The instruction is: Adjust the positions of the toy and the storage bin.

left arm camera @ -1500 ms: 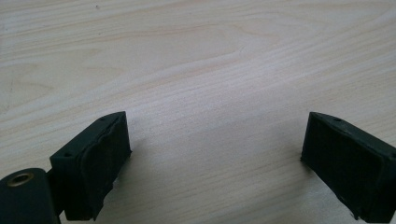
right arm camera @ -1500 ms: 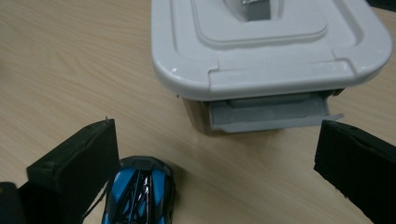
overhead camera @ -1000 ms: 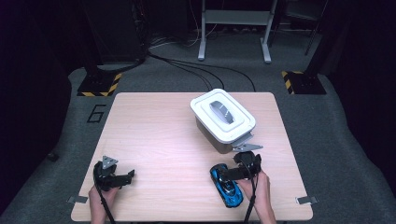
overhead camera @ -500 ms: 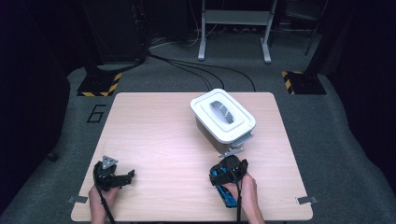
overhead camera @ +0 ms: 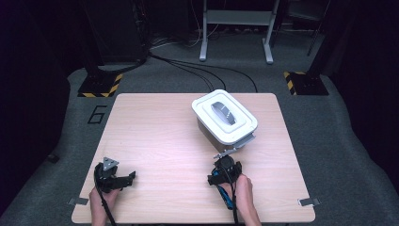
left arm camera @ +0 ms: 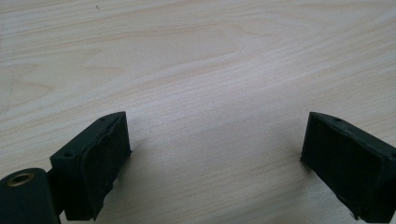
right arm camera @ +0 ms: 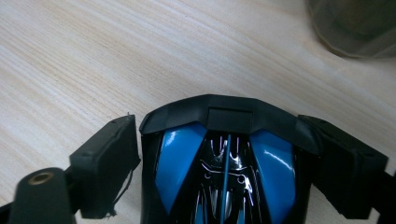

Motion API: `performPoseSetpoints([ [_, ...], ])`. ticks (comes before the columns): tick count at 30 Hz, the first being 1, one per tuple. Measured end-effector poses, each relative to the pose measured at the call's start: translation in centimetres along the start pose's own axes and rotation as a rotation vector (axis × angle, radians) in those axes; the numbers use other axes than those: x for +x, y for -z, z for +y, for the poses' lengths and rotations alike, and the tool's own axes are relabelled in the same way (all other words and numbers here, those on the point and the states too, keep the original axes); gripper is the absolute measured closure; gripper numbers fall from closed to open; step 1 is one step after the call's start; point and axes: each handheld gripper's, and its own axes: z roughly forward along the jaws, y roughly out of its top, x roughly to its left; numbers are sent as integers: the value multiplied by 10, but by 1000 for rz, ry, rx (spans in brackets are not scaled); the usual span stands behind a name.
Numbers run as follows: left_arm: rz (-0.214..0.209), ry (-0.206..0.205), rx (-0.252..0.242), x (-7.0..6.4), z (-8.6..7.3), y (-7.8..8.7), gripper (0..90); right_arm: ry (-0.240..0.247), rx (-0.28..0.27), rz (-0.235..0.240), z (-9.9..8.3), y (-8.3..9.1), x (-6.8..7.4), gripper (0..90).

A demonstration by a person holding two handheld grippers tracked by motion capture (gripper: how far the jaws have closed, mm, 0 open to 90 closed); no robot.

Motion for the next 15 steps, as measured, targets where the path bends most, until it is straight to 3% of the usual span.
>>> performPoseSetpoints([
  [2,0,2,-2,0,0,0,77,3,4,-12,0,-1,-1,225],
  [10,0,10,-10,-1,0,-1,77,8,14,15,0,1,-3,236],
  [15,0,10,-10,-1,0,-1,77,15,-47,30,-2,10,-4,239],
])
